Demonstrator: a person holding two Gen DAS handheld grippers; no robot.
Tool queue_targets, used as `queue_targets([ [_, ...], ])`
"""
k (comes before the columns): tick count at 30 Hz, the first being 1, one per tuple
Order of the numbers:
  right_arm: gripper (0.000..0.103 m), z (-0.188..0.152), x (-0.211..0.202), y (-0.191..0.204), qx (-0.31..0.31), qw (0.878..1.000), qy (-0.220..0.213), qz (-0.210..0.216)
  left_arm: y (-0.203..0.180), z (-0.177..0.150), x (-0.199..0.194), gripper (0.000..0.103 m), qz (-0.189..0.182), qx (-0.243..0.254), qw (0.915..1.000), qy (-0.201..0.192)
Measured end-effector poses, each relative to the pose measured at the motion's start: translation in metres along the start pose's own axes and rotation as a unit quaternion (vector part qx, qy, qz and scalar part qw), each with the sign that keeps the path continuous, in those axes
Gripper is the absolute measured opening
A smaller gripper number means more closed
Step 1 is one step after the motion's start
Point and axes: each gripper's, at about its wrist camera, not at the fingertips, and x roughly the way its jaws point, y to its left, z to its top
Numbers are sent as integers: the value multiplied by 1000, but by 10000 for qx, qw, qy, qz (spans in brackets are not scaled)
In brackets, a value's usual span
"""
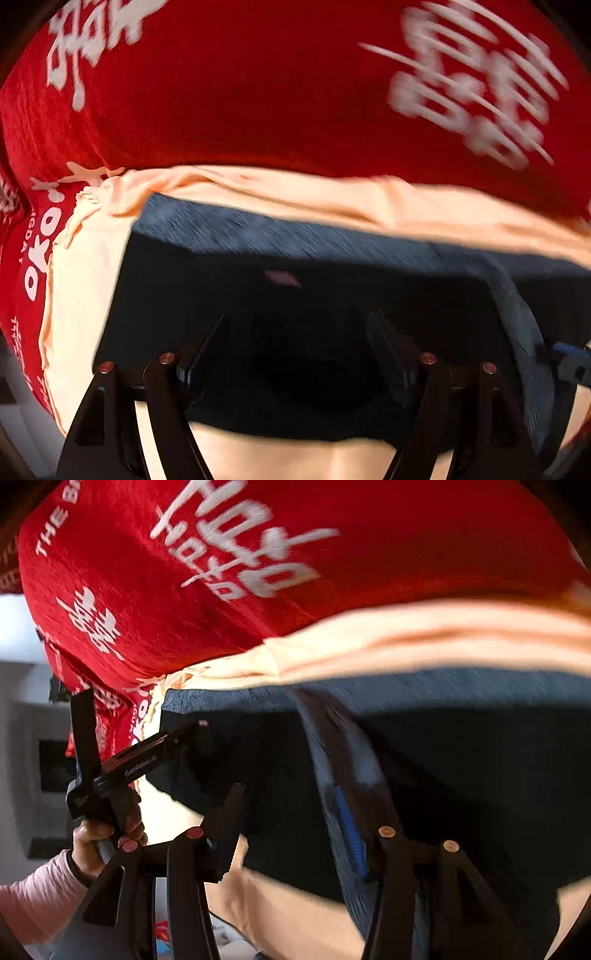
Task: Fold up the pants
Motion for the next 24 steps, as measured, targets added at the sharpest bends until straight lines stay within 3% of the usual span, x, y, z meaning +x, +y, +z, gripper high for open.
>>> queue_targets([
  [9,54,-103,-62,-57,849,9957,-209,-315,-93,-73,-28,77,-684,789,9931,535],
  [12,54,-143,-79,-75,1240,9905,-352,-485,-122,-97,-39,77,-881,1174,9879,500],
  [21,54,-273,-117,-112,2272,9647,-889,-993,-180,-146,-54,77,-1497,1598,9735,661],
  [24,54,-316,-120,-127,2691,9489,-1039,-1277,-193,-162,-56,77,-1623,1657,9703,686],
])
